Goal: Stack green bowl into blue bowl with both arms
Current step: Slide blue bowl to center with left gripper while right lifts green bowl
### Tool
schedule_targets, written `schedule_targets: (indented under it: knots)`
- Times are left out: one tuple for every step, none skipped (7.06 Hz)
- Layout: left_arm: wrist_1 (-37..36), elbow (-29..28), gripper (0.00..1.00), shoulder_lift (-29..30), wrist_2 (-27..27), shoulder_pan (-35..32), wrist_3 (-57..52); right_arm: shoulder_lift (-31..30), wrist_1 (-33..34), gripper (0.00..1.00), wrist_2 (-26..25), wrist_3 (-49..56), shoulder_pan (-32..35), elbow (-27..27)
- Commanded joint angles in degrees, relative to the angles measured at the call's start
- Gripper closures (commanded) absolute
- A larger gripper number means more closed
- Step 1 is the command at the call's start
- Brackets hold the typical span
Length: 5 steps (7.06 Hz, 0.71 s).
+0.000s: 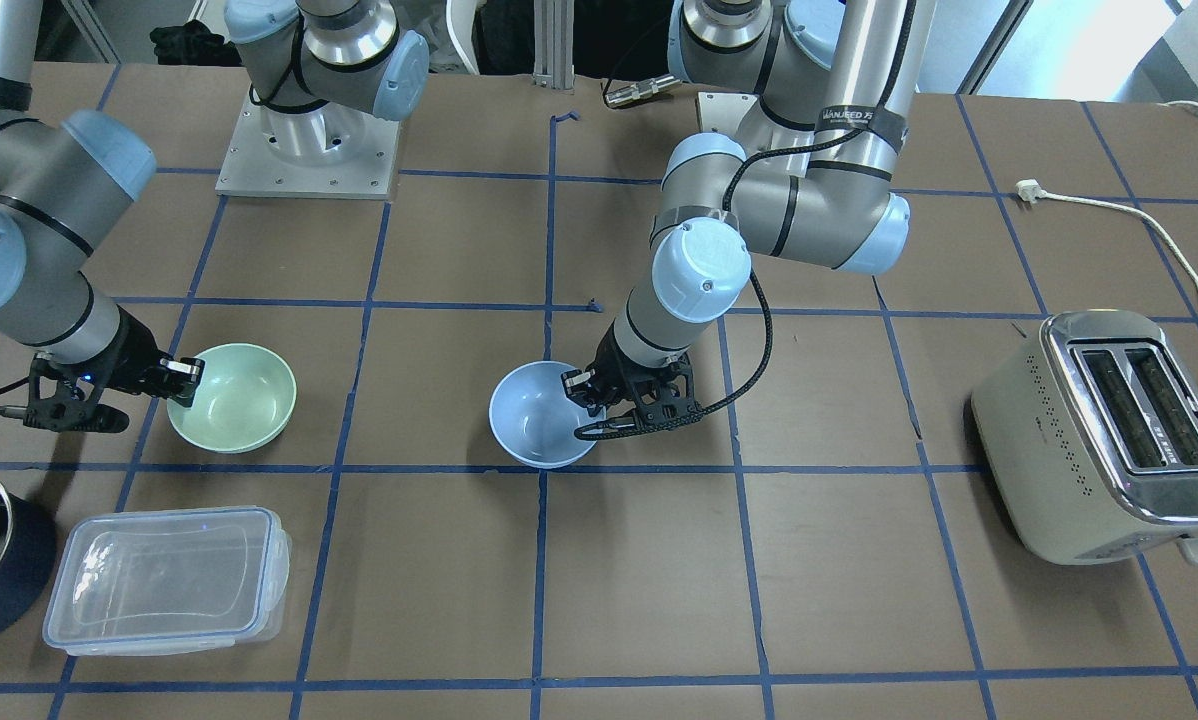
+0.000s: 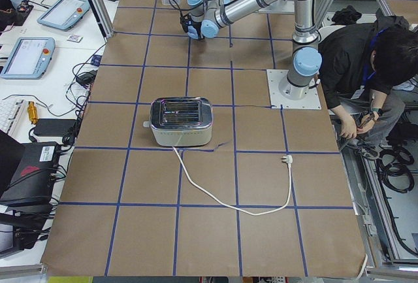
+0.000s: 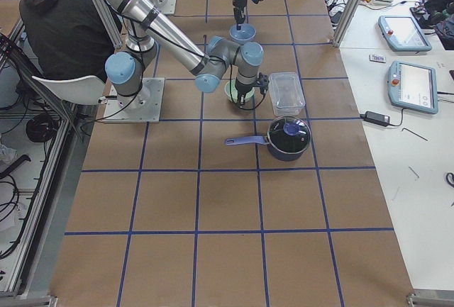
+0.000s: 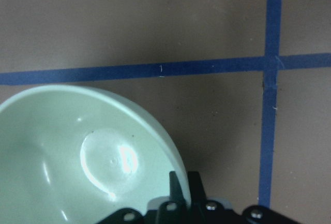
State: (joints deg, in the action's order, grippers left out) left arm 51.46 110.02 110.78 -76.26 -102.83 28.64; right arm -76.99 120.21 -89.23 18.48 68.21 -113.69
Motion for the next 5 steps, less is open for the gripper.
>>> schedule_targets:
  knots:
    - [-0.13,0.19,0.19,0.67,-0.21,-0.09,0.27,-0.35,-9.51,1.0,0.55,0.15,-0.01,7.66]
    - [-0.22,-0.67,0.02,-0.46,-0.12,0.09,0.27,-0.44,-9.99,1.0,1.07,-0.02,0.25,8.74]
    - [0.13,-1.47,0.0,-0.47,0.14,0.35,0.36,-0.61,-10.08,1.0,4.99,-0.28,0.34,8.84]
    - [0.66,-2.08,0.0,-1.86,-0.12,1.92,-0.25,-1.66,-10.08,1.0,7.04,-0.46,1.3,8.58]
    - [2.23,-3.39,0.0,-3.97,-0.12,5.33,-3.47,-1.76,-9.56,1.0,7.32,-0.72,3.83,8.84]
